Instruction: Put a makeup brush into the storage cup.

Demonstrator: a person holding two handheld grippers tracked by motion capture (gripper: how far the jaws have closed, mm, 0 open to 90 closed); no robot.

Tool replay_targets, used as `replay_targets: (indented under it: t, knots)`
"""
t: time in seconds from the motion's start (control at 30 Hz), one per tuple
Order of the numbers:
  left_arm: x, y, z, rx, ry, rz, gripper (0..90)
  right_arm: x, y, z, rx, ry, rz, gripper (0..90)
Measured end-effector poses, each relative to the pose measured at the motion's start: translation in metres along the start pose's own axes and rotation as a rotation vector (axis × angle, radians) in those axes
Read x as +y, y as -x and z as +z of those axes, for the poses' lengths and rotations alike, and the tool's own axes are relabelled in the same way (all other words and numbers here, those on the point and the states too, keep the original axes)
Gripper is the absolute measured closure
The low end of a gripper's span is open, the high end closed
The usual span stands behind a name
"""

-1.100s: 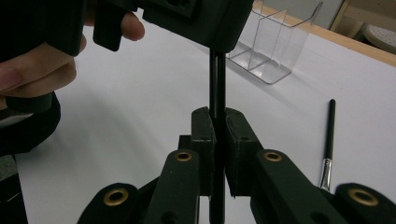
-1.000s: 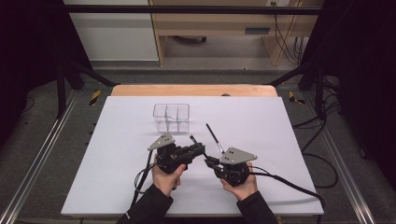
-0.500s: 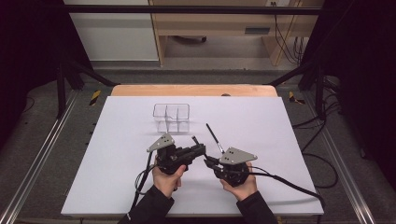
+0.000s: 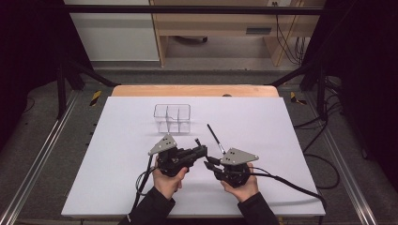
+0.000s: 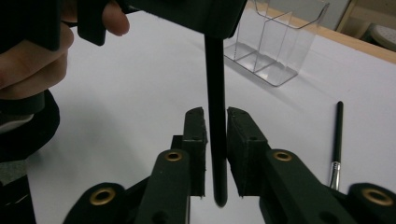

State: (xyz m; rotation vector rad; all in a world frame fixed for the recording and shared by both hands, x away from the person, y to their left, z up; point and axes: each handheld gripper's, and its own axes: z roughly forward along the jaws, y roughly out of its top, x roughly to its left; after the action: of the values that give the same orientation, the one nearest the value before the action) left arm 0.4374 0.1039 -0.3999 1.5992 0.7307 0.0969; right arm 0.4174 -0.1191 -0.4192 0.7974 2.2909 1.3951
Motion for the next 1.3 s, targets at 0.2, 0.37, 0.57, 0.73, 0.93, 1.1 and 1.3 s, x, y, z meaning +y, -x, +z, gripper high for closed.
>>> replay_targets:
  t: [0.2,0.37,0.57,0.73,0.93,1.1,1.3]
  knots:
    - [0.006,-0.003,-0.012,0.042,-0.003,0.031,83.2,0.002,0.001,-0.005,-0.007,0.007,0.022,59.1]
    - [0.01,-0.006,-0.022,0.076,-0.01,0.055,83.2,0.004,0.003,-0.009,-0.031,0.026,0.062,45.0]
    - [0.014,-0.009,-0.032,0.101,-0.016,0.067,83.2,0.003,0.012,-0.017,-0.076,0.05,0.118,31.8]
    - [0.016,-0.012,-0.04,0.116,-0.023,0.071,83.2,0.002,0.02,-0.023,-0.111,0.056,0.156,22.8]
    - [0.018,-0.013,-0.044,0.129,-0.03,0.074,83.2,0.0,0.027,-0.029,-0.147,0.056,0.185,16.4]
    - [0.022,-0.015,-0.048,0.142,-0.037,0.08,83.2,-0.002,0.032,-0.032,-0.161,0.039,0.196,12.2]
    - [0.03,-0.017,-0.052,0.166,-0.051,0.097,83.2,-0.005,0.037,-0.033,-0.184,0.019,0.205,9.4]
